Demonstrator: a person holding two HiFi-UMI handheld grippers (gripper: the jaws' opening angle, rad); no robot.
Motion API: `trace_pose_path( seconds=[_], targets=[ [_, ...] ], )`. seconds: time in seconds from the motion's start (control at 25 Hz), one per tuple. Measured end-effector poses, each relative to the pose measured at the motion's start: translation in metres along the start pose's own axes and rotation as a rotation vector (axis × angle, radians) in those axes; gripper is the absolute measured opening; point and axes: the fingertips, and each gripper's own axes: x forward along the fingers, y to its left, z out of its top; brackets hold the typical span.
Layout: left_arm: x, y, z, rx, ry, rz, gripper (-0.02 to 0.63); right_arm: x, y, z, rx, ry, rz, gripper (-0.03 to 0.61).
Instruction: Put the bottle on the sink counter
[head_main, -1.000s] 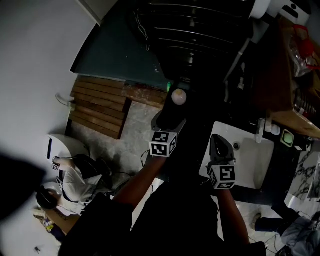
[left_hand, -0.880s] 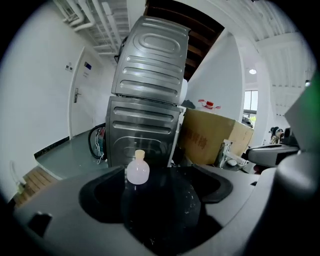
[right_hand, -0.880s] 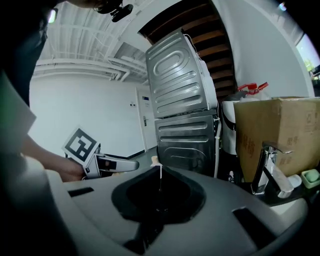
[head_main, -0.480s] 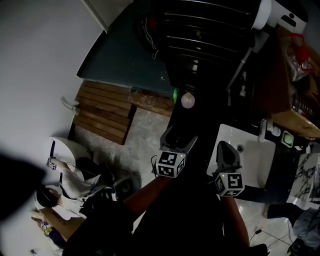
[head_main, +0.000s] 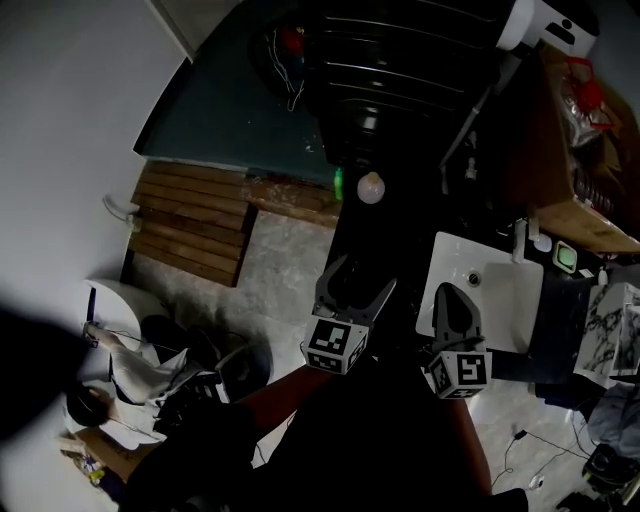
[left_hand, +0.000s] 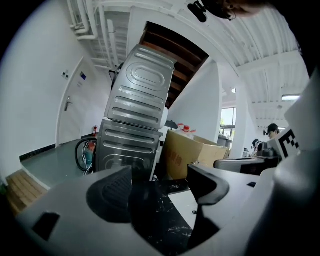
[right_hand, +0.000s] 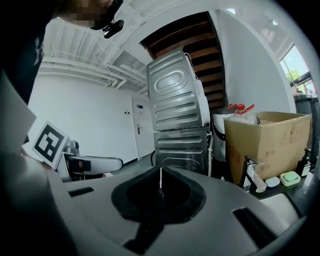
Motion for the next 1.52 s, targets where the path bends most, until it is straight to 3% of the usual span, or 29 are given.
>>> trace_pose_path(
  seconds=[0.04,0.12,0.36,0.52,0.92,1.52],
  targets=[
    [-0.003,0.001,0.0,0.01,0.0,0.021,0.332,-0.005,0.002,0.001,-0.006,-0.002,0.0,0.038],
    [-0.01,0.004,0.002,0.021,-0.027,0.077,0.116,-0.015,0.004,0.004,-0.003,-0.011,0.002,0.038],
    [-0.023,-0.019,0.008,0.013,-0.044,0.052,0.034,-0.037,-0.002,0.026,0.025,-0.069,-0.01,0.038],
    [-0.021,-0.056,0.009,0.039,-0.038,0.003,0.017,-0.061,-0.025,0.024,0.0,-0.077,-0.04,0.038],
    [-0.009,-0.166,0.011,0.138,-0.05,-0.017,0.017,-0.123,-0.089,0.027,0.03,-0.116,-0.068,0.038],
    [-0.008,-0.241,-0.006,0.143,-0.055,0.076,0.017,-0.179,-0.127,0.02,-0.034,-0.118,0.001,0.037]
  ],
)
